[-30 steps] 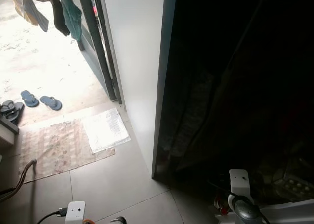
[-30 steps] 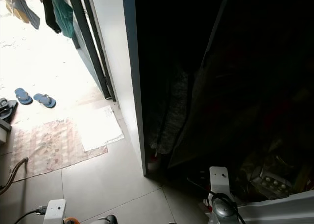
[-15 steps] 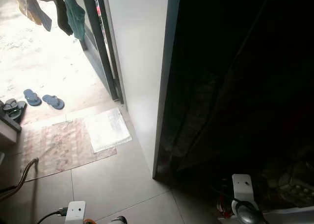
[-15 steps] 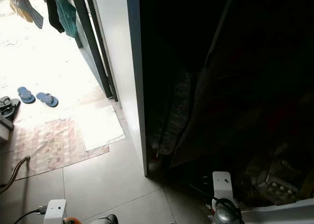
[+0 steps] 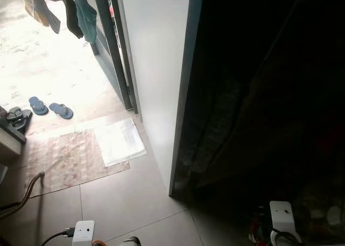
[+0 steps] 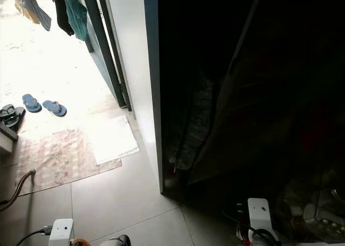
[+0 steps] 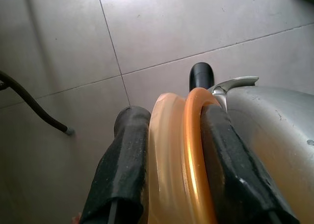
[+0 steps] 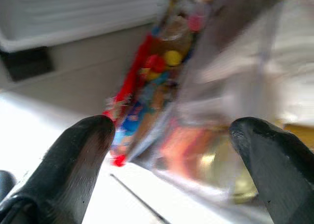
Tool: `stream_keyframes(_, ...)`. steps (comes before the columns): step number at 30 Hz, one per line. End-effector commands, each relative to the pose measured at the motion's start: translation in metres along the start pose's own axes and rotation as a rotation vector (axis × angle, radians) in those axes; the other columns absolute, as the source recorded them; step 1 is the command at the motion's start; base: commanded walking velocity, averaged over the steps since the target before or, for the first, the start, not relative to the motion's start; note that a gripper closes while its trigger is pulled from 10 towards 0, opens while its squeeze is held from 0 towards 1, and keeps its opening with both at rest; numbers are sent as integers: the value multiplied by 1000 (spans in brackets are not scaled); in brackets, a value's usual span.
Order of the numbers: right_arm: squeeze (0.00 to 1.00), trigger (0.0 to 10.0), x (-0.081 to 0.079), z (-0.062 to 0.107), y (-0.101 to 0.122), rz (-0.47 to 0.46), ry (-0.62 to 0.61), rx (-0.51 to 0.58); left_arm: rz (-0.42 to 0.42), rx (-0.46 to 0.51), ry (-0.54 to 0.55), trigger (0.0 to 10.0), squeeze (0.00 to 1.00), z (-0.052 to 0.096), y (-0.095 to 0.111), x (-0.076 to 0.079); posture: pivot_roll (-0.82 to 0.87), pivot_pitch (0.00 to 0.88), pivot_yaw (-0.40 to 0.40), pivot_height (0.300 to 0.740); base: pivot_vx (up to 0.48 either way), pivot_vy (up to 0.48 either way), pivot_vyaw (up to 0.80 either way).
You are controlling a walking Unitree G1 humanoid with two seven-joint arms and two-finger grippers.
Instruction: Restocking fridge
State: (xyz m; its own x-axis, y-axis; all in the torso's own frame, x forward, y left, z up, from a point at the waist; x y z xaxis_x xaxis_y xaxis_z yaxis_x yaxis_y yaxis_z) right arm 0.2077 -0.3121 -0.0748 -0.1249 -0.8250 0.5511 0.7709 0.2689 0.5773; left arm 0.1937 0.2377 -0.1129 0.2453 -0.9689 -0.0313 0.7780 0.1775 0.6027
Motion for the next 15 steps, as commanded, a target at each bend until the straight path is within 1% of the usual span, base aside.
stream_keyframes(1, 0, 10000, 22, 1, -22, -11, -59, -69, 22, -23, -43, 10000, 0, 1, -7, 10, -62, 186, -50, 740, 0, 0, 0)
stream_keyframes(6, 0, 10000, 43, 3, -39, -3, -117, -120, 20, -23, -47, 10000, 0, 0, -7, 11, -63, 186, -48, 740, 0, 0, 0)
stream_keyframes(8, 0, 10000, 49, 5, -47, 1, -137, -149, 18, -23, -49, 10000, 0, 0, -6, 11, -63, 185, -47, 740, 0, 0, 0)
stream_keyframes(12, 0, 10000, 45, 7, -50, 4, -127, -156, 16, -22, -49, 10000, 0, 0, -6, 10, -62, 184, -46, 740, 0, 0, 0)
stream_keyframes(15, 0, 10000, 35, 7, -46, -4, -103, -145, 15, -21, -47, 10000, 0, 0, -5, 9, -58, 182, -43, 740, 0, 0, 0)
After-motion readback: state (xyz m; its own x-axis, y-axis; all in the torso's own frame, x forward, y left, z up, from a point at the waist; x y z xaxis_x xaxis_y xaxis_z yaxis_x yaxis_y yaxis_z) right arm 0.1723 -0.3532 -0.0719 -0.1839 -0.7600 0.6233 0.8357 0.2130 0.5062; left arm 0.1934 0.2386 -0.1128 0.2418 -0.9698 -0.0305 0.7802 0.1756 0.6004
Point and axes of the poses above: a point about 5 cm out from each wrist's last joint towards the gripper, its own z axis pointing back from the gripper into the wrist, its own y axis along the axis of the wrist's last joint, x = y × z, the point moved 4 cm from there along -z, pointing out of the wrist towards the gripper, and after that the axes turned 9 degrees about z, right-handed, at the moved point
